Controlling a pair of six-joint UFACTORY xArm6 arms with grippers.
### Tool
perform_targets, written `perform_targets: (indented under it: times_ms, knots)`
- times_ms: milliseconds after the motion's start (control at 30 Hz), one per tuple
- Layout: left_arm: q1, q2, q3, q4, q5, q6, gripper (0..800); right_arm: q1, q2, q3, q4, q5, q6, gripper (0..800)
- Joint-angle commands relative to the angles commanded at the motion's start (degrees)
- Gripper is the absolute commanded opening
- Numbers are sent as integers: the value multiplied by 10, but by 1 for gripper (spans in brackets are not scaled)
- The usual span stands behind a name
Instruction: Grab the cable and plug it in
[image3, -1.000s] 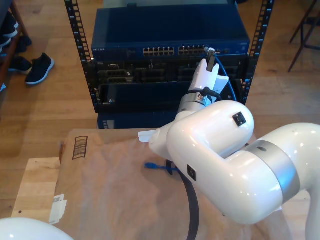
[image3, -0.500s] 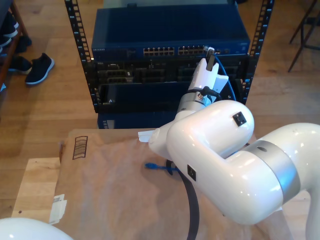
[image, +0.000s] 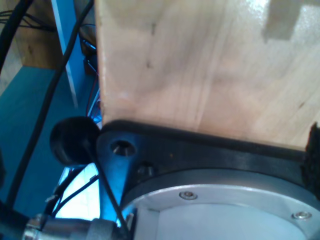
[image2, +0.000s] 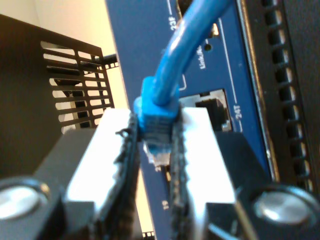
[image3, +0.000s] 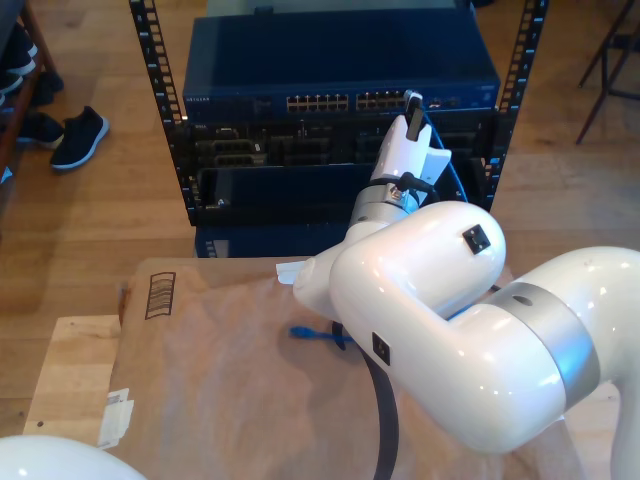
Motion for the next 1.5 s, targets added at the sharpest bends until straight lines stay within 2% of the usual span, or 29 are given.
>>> perform_targets:
  times_ms: [200, 300, 333, 567, 833, 1167, 1500]
  knots:
    - [0, 0, 0, 0, 0, -1, 800, 0, 0, 4, 0, 0, 1, 78]
    - [0, 1, 0, 0, 0, -1, 800, -1, 0, 4, 2, 0, 1, 0]
    - [0, 0, 0, 1, 0, 0, 800, -1, 0, 6, 1, 0, 2, 0]
    - [0, 1, 0, 0, 0, -1, 800, -1, -24, 65, 7, -5, 4, 0]
    - [0, 1, 0, 1, 0, 0, 800, 11, -25, 46, 12, -16, 2, 0]
    - [0, 1, 0, 0, 0, -1, 800, 13, -10, 14, 56, -20, -19, 0]
    - [0, 1, 0, 0, 0, -1, 800, 23, 3, -12, 68, -21, -30, 0]
